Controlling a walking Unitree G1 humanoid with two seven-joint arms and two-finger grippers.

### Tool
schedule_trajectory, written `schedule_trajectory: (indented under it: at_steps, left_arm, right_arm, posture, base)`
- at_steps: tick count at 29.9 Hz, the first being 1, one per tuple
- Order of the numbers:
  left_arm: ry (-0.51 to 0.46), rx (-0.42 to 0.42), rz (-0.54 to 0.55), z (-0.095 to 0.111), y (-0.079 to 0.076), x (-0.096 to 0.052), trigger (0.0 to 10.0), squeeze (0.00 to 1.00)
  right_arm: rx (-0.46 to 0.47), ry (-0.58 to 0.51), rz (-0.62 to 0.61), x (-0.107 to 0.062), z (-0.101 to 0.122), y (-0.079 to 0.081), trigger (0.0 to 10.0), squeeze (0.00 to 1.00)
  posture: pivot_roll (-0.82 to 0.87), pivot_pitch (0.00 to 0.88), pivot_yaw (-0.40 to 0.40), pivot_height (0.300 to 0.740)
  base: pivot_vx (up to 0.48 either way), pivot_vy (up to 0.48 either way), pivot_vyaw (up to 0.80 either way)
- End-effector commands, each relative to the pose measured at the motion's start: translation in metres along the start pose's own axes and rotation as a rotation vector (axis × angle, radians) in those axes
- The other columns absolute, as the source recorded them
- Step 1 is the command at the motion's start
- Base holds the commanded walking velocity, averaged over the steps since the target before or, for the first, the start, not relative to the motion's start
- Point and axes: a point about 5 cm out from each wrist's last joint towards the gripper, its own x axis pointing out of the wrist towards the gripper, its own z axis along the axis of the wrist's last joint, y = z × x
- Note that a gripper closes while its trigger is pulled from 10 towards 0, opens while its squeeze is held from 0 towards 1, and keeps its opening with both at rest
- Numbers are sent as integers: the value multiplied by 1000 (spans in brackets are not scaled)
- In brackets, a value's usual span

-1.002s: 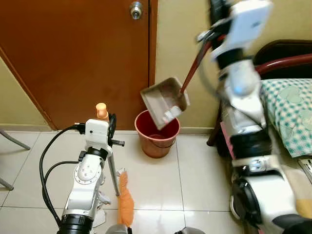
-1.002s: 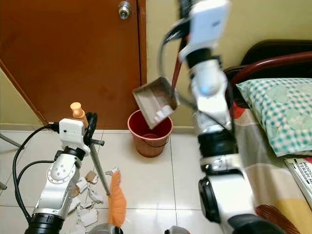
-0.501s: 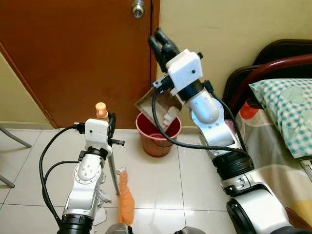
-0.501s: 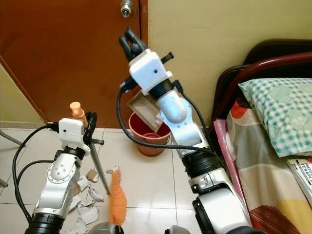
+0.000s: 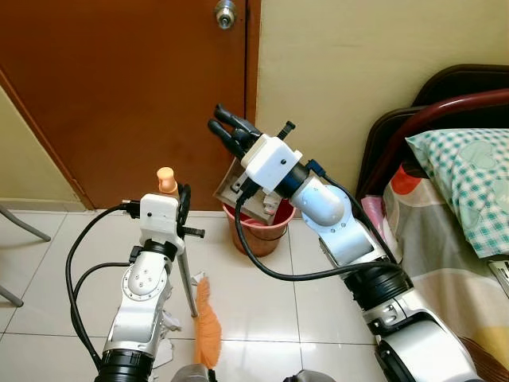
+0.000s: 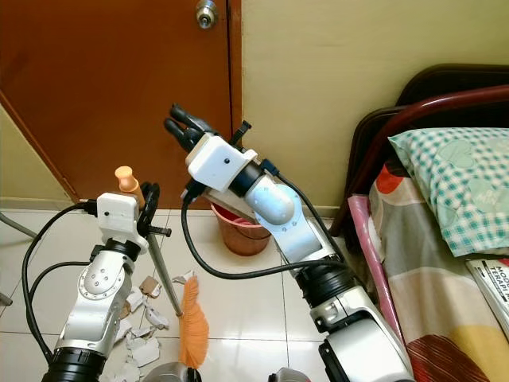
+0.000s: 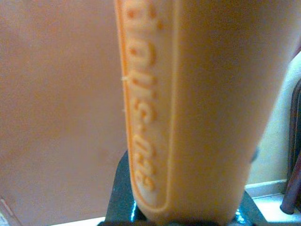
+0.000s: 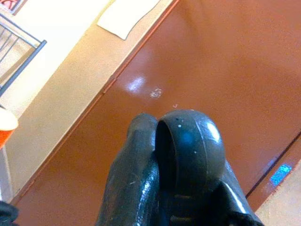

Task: Sweep floor

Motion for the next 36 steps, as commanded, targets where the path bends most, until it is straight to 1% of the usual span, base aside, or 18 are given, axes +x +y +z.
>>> schedule_trajectory:
  at_steps: [1,8,9,10,11,12,13,14,16,17,19,20,21,22,23,24,30,36]
  left_arm:
    - [-8,-20,-9,1,-4,2,10000,0]
    - [-9,-18,-9,1,-4,3,10000,0]
    - [-10,-17,-9,1,-4,3,10000,0]
    - [-11,-18,-9,1,-4,3,10000,0]
    - [-11,-18,-9,1,-4,3,10000,0]
    - [-12,-18,-8,2,-4,3,10000,0]
    - [-12,-18,-8,2,-4,3,10000,0]
    - [-12,-19,-6,1,-4,3,10000,0]
    - [-12,-19,-6,1,-4,3,10000,0]
    - [-10,-21,-9,1,-5,3,10000,0]
    - [-11,-21,-12,1,-6,3,10000,0]
    - [-11,-20,-10,1,-5,3,10000,0]
    - [-9,-20,-8,1,-5,4,10000,0]
    - [-9,-20,-8,1,-5,4,10000,0]
    - [-8,-20,-11,0,-6,4,10000,0]
    - [-10,-20,-18,1,-7,4,10000,0]
    - [-13,-21,-16,2,-7,5,10000,0]
    - [-12,-16,-14,1,-7,4,10000,0]
  right_arm:
    - [-33,-25,20,-1,3,0,10000,0]
    - [-51,-33,12,0,3,-3,10000,0]
    - [-112,-46,-16,0,5,-6,10000,0]
    - [-93,-48,-88,1,7,-14,10000,0]
    - [-93,-48,-88,1,7,-14,10000,0]
    - [-92,-50,-139,1,8,-22,10000,0]
    - [-92,-50,-139,1,8,-22,10000,0]
    - [-98,-50,-78,1,7,-16,10000,0]
    - [-98,-50,-78,1,7,-16,10000,0]
    - [-143,-65,-55,-2,8,-12,10000,0]
    - [-198,-92,-160,-3,14,-23,10000,0]
    - [-183,-93,-195,-2,16,-28,10000,0]
    - [-107,-68,-135,-1,11,-20,10000,0]
    - [-107,-68,-135,-1,11,-20,10000,0]
    - [-46,-42,-50,-3,4,-5,10000,0]
    - [-32,-30,-8,-5,2,4,10000,0]
    - [-3,-13,-22,-6,0,9,10000,0]
    - [-2,-2,-49,-8,-2,5,10000,0]
  posture:
    - [-28,0,-29,740]
    - [-26,0,-31,740]
    - [-26,0,-31,740]
    - [-26,0,-31,740]
    - [-26,0,-31,740]
    - [-24,0,-34,740]
    - [-24,0,-34,740]
    - [-30,0,-32,740]
    - [-30,0,-32,740]
    - [-31,0,-31,740]
    - [-28,0,-31,740]
    - [-28,0,-31,740]
    - [-28,0,-31,740]
    - [-28,0,-31,740]
    - [-28,0,-31,740]
    - [-28,0,-31,740]
    - [-31,0,-29,740]
    - [-32,0,-29,740]
  base:
    - [0,0,0]
    - [0,0,0]
    - [0,0,0]
    - [0,0,0]
    - [0,0,0]
    - [0,0,0]
    - [0,0,0]
    - [0,0,0]
    - [0,0,0]
    - [0,0,0]
    - [0,0,0]
    - [0,0,0]
    - [0,0,0]
    - [0,0,0]
    - [0,0,0]
    - [0,0,0]
    - [0,0,0]
    - [0,0,0]
